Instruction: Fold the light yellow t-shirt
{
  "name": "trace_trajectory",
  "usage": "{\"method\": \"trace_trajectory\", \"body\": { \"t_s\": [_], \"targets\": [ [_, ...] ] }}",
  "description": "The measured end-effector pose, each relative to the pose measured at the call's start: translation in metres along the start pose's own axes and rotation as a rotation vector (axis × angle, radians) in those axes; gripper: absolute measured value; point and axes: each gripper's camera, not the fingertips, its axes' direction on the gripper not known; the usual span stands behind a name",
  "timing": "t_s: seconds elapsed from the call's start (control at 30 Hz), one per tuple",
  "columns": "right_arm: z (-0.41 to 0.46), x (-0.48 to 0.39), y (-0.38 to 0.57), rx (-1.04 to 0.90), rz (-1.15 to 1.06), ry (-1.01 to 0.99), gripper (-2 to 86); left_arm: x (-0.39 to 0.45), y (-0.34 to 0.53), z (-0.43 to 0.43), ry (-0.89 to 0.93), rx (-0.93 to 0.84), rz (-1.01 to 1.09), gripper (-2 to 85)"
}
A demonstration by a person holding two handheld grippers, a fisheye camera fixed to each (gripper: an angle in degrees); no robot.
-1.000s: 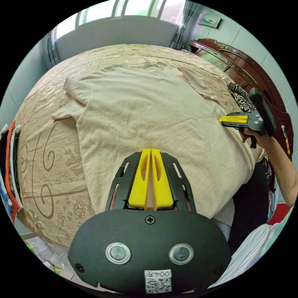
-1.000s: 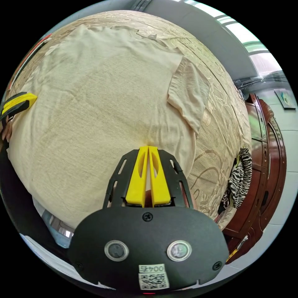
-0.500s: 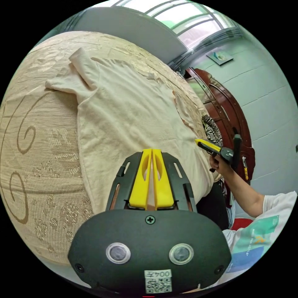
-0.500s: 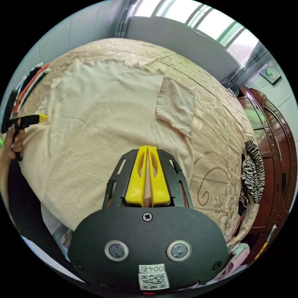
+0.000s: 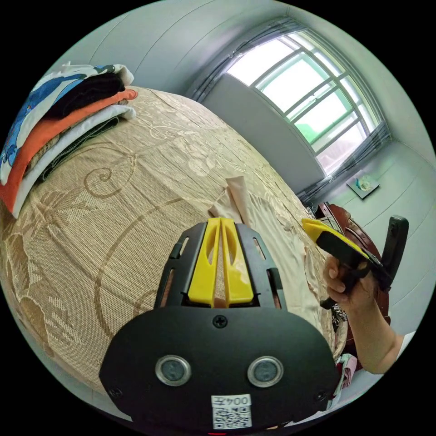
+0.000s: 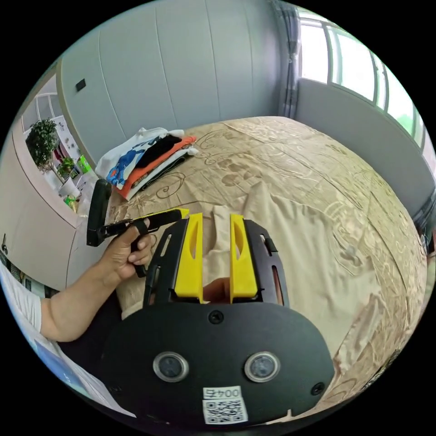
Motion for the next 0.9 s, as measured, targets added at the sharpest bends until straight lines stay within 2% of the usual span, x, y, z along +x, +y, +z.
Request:
{"method": "trace_trajectory", "body": {
  "t_s": [0.13, 0.27, 0.33, 0.47, 0.67, 0.8, 0.9],
  "targets": [
    [0.080, -0.014, -0.067, -0.141, -0.048, 0.020, 11.2, -0.025, 0.021, 0.003, 0.041, -0.021, -0.021, 0.9],
    [0.120, -0.010, -0.104, -0.241, -0.066, 0.062, 10.2, -0.032, 0.040, 0.011, 0.102, -0.049, -0.004, 2.6],
    [0.142, -0.010, -0.120, -0.317, -0.101, 0.131, 8.0, -0.029, 0.049, 0.019, 0.110, -0.073, 0.015, 3.7],
    [0.158, 0.003, -0.138, -0.381, -0.097, 0.132, 2.9, -0.011, 0.069, 0.034, 0.098, -0.106, 0.064, 8.6],
    [0.123, 0.029, -0.163, -0.268, 0.001, -0.079, 1.3, 0.017, 0.087, 0.041, 0.087, -0.107, 0.133, 15.0],
    [0.113, 0.025, -0.171, -0.250, -0.055, -0.194, 1.8, 0.050, 0.101, 0.049, 0.055, -0.118, 0.210, 15.2],
    [0.118, 0.013, -0.175, -0.277, -0.128, -0.237, 2.9, 0.052, 0.110, 0.040, 0.030, -0.064, 0.182, 13.2]
  ]
}}
